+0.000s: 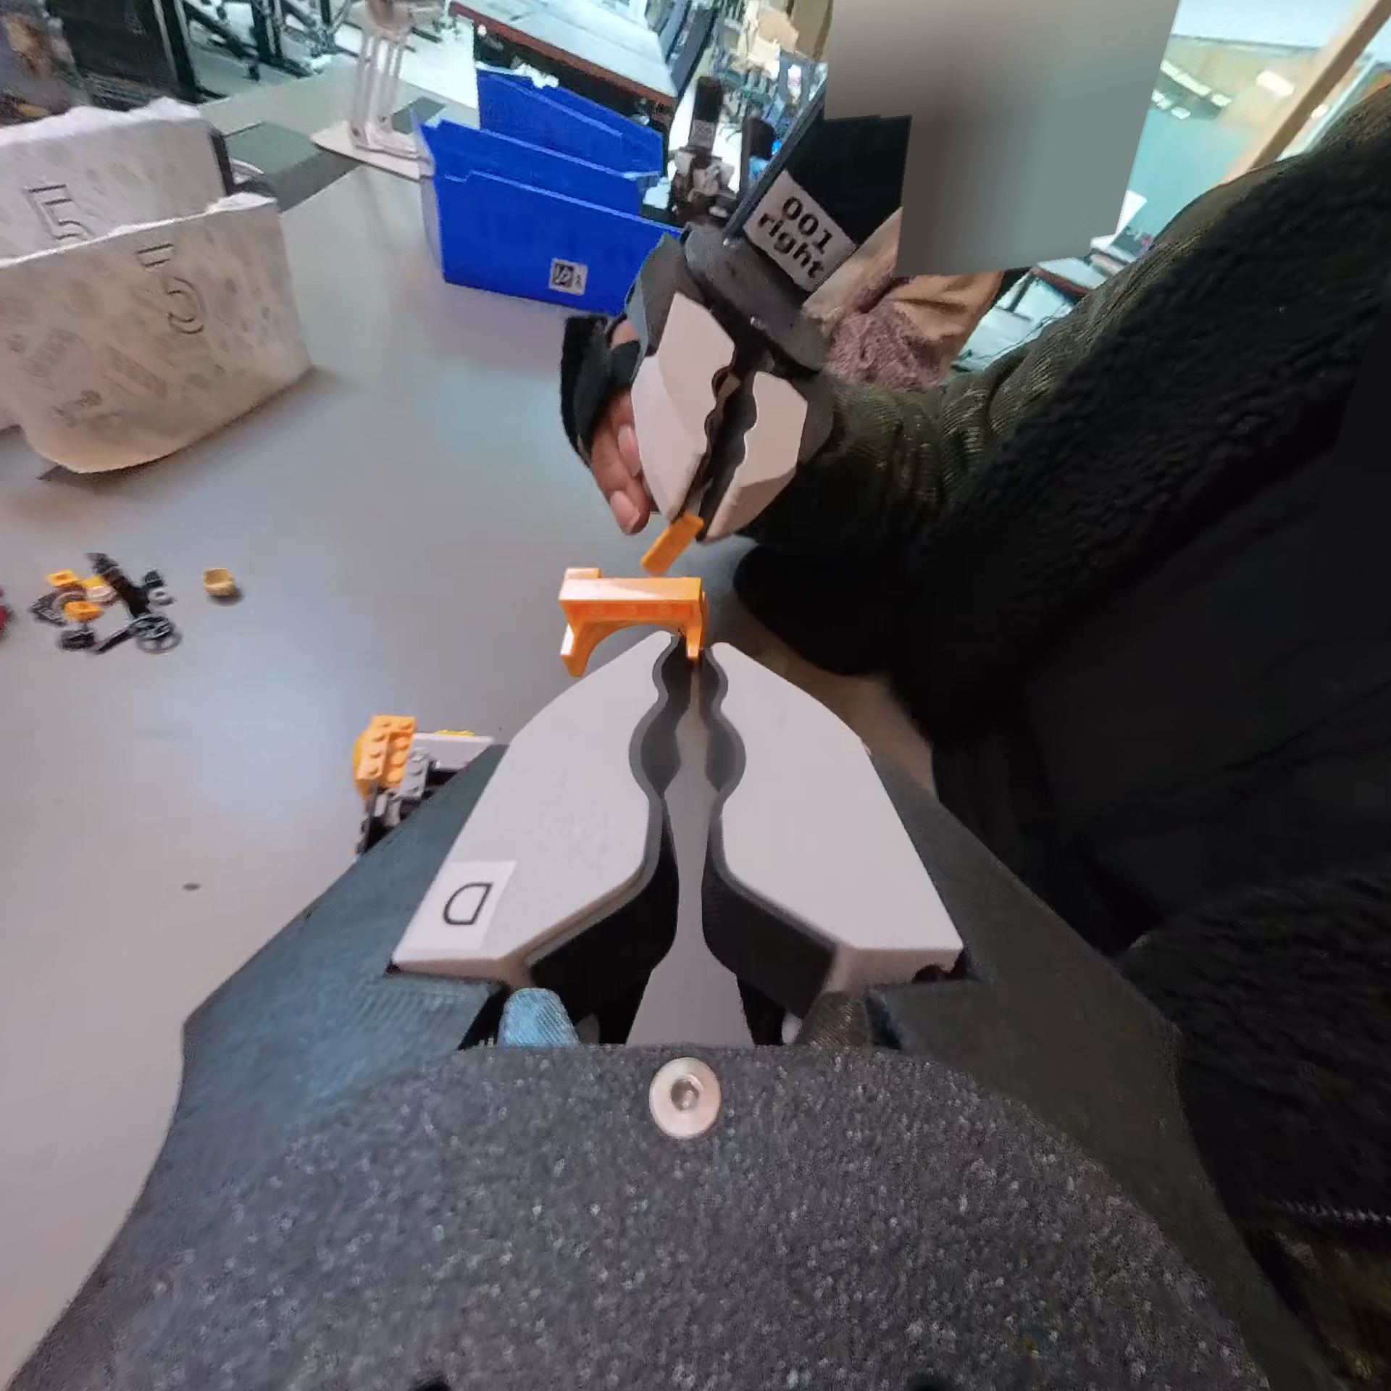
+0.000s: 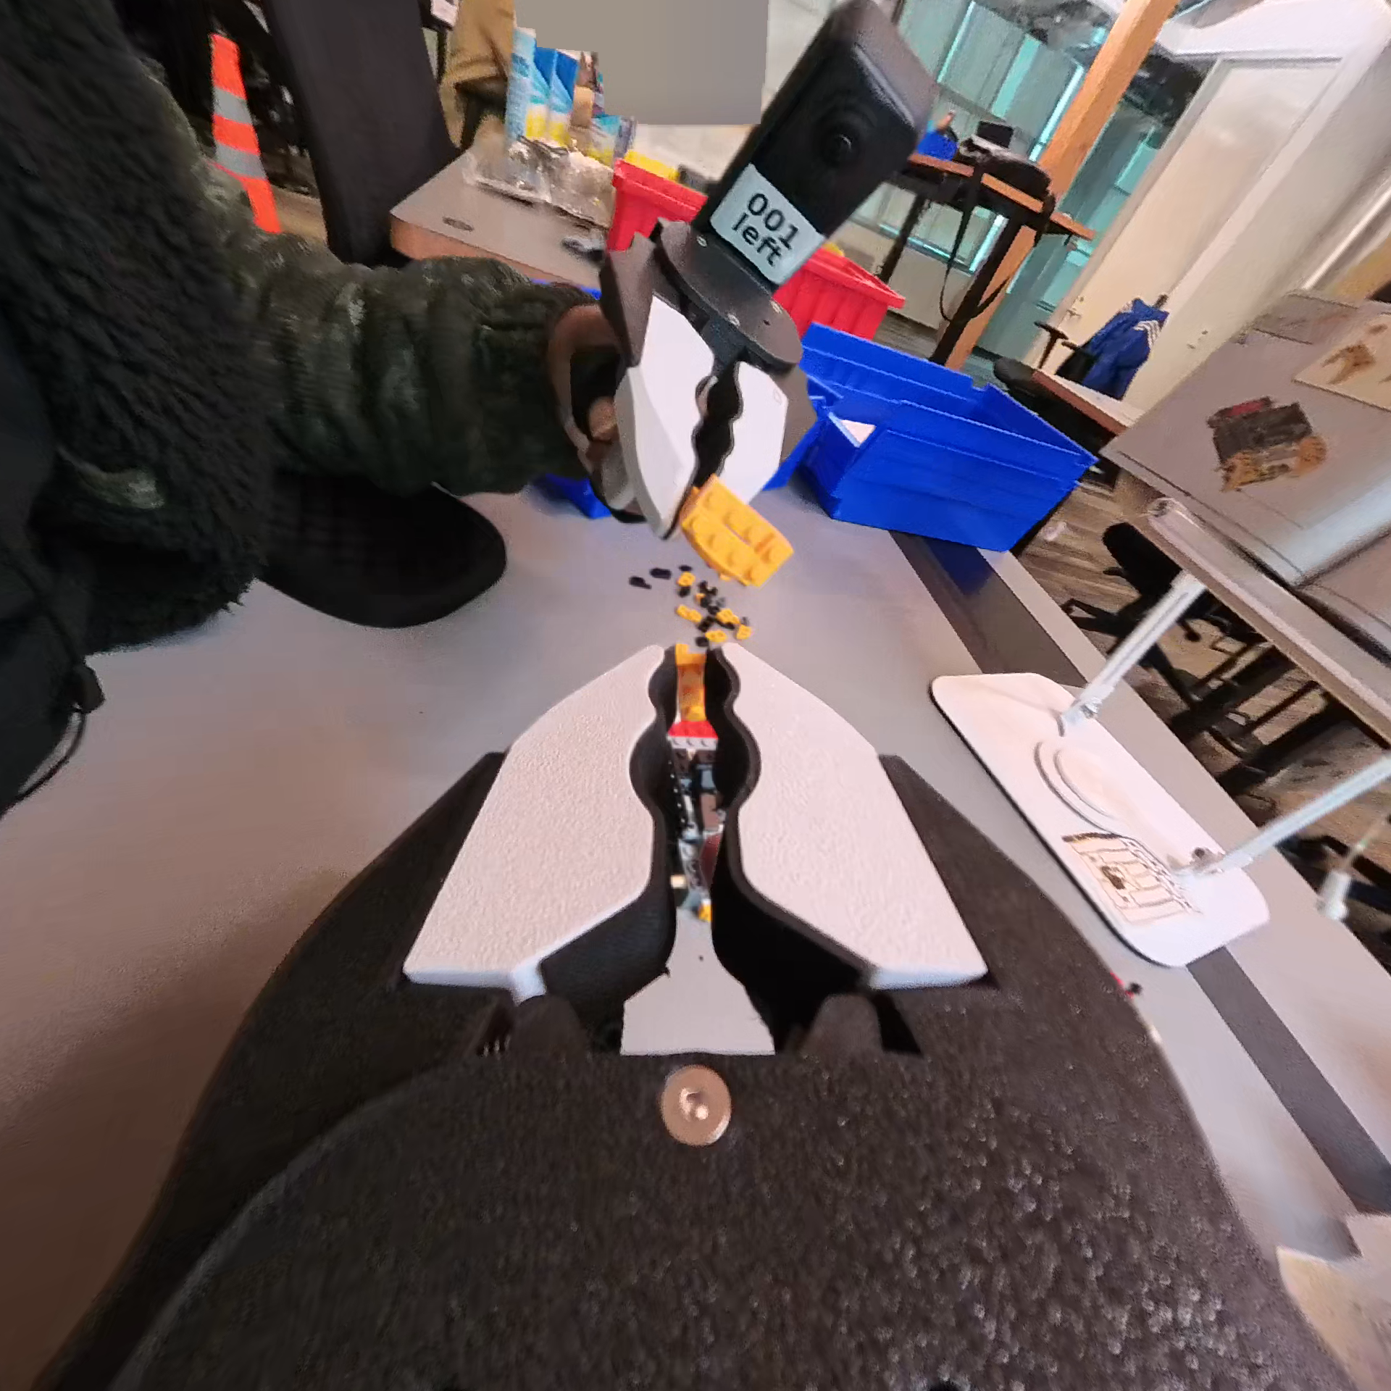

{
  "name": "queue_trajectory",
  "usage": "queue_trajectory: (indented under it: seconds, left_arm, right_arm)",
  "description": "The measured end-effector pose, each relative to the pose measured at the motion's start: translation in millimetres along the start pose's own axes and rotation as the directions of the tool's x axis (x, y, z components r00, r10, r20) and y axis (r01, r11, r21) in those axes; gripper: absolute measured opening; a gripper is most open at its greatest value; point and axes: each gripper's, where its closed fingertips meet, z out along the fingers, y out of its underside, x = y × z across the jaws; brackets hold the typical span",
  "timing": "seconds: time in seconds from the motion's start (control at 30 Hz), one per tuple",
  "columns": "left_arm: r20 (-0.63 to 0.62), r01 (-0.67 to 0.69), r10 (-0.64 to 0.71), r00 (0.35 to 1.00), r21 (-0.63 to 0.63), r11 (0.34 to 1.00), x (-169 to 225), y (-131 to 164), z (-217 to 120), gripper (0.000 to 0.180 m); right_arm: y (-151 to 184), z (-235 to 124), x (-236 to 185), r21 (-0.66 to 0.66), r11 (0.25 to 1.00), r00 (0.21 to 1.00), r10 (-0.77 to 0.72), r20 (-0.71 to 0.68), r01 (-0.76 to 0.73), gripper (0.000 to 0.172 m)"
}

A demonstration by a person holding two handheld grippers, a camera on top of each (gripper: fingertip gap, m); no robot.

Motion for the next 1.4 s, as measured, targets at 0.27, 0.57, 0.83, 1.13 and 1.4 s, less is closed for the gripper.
queue_trajectory:
  seconds: [0.27, 0.57, 0.83, 1.13, 1.4]
  left_arm:
    - [-0.025, -0.004, 0.003, 1.0, -0.023, 1.0, -2.6, 11.8, 8.0, 0.003]
    - [-0.087, 0.025, -0.025, 0.996, -0.001, 1.0, 1.8, 12.5, 9.8, 0.003]
    - [-0.19, 0.127, -0.113, 0.975, 0.064, 0.99, 9.1, 3.5, 7.1, 0.003]
    - [-0.208, 0.198, -0.181, 0.961, 0.062, 0.978, 9.4, 1.7, 10.7, 0.003]
    - [-0.183, 0.277, -0.282, 0.942, -0.053, 0.959, 11.5, 17.3, 29.6, 0.003]
  right_arm:
    - [1.0, 4.7, -6.7, 0.022, 0.999, 0.998, 0.031, 0.047, -0.032, 0.007]
    - [37.7, 26.0, -47.0, -0.193, 0.98, 0.978, -0.001, 0.209, 0.043, 0.008]
    - [36.6, 30.9, -54.6, -0.184, 0.983, 0.972, 0.026, 0.235, 0.018, 0.017]
    - [8.6, 26.0, -28.6, -0.036, 0.999, 0.996, 0.005, 0.087, -0.002, 0.022]
    - [-1.6, 24.7, -16.3, -0.071, 0.973, 0.971, -0.226, -0.082, 0.22, 0.02]
